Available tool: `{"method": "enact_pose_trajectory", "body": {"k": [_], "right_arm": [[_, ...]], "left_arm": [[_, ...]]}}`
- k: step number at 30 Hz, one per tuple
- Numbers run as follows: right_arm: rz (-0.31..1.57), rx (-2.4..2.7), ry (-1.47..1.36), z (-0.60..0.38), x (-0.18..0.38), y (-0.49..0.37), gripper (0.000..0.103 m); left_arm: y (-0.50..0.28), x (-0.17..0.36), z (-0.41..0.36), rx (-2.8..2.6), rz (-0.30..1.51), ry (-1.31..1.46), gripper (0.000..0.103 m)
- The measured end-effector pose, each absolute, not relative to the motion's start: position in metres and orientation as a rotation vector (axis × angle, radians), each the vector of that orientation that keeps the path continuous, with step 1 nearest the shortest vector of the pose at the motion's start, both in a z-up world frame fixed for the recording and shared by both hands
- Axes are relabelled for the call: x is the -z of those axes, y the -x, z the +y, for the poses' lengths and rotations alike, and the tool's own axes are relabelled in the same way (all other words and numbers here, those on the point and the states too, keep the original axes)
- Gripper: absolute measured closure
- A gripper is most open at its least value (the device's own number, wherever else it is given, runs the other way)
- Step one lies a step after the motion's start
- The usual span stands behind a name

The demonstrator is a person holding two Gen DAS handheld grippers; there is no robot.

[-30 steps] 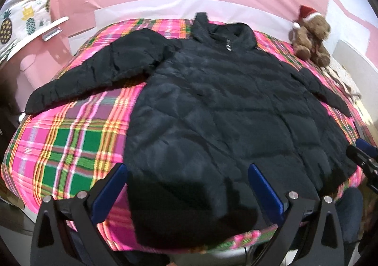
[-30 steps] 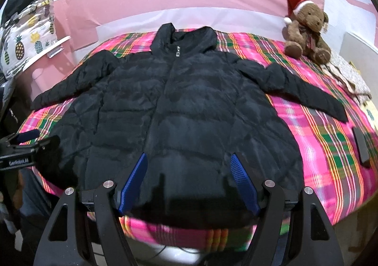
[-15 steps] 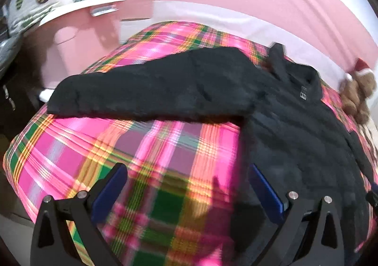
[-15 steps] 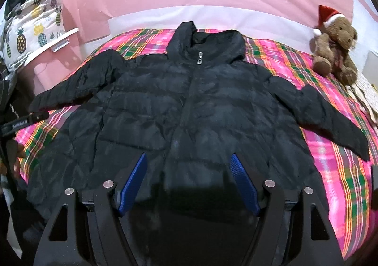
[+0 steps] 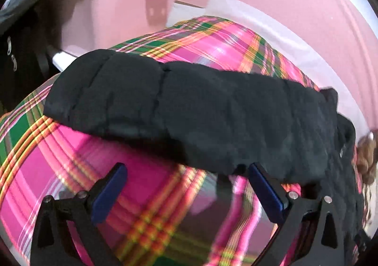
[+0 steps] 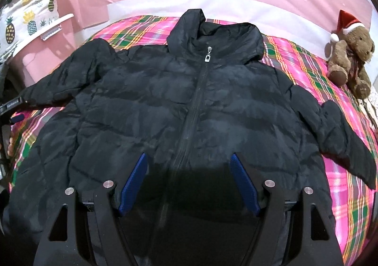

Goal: Fold large clothes

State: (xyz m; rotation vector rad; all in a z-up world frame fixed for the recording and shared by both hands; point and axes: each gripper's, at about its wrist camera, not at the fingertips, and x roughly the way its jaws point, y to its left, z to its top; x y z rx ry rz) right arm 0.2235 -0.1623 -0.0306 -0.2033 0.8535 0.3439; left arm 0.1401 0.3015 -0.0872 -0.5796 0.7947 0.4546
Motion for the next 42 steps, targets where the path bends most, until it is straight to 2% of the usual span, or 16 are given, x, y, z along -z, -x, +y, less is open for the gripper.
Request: {"method": "enact_pose_trajectory", "body": {"k": [3, 6, 8, 9, 11, 14, 17, 24, 32, 37, 42], "right_arm": [[0.859, -0.340, 0.221, -0.161, 0.036, -0.236, 0.031], [0.869, -0.329, 0.231, -0.161, 0.042, -0.247, 0.031], [0.878, -0.322, 0.231, -0.163, 0.046, -0.252, 0.031], [0.883, -0.318, 0.229, -0.165, 0.047, -0.254, 0.031], [0.889, -0.312, 0.226, -0.168, 0.050, -0.255, 0.031], [0.893, -0.309, 0.219, -0.173, 0.052, -0.255, 0.031], [0.888, -0.306, 0.208, -0.180, 0.049, -0.251, 0.031], [0.860, -0.299, 0.179, -0.200, 0.039, -0.236, 0.031], [0.815, -0.271, 0.119, -0.238, 0.022, -0.220, 0.031], [0.811, -0.229, 0.083, -0.269, 0.022, -0.213, 0.031], [0.821, -0.179, 0.047, -0.300, 0.029, -0.211, 0.031]], "left_arm": [[-0.147, 0.090, 0.311, -0.462, 0.764, 0.596, 0.001], [-0.155, 0.091, 0.317, -0.493, 0.751, 0.571, 0.013], [-0.160, 0.092, 0.321, -0.502, 0.741, 0.555, 0.029], [-0.163, 0.092, 0.322, -0.501, 0.739, 0.551, 0.034], [-0.167, 0.089, 0.324, -0.495, 0.735, 0.540, 0.053], [-0.169, 0.080, 0.321, -0.473, 0.736, 0.524, 0.074], [-0.170, 0.059, 0.313, -0.454, 0.720, 0.492, 0.083], [-0.176, -0.025, 0.269, -0.330, 0.607, 0.408, 0.087], [-0.214, -0.107, 0.168, -0.081, 0.549, 0.304, 0.087], [-0.259, -0.114, 0.090, 0.091, 0.581, 0.250, 0.087], [-0.304, -0.080, 0.009, 0.257, 0.674, 0.237, 0.087]]}}
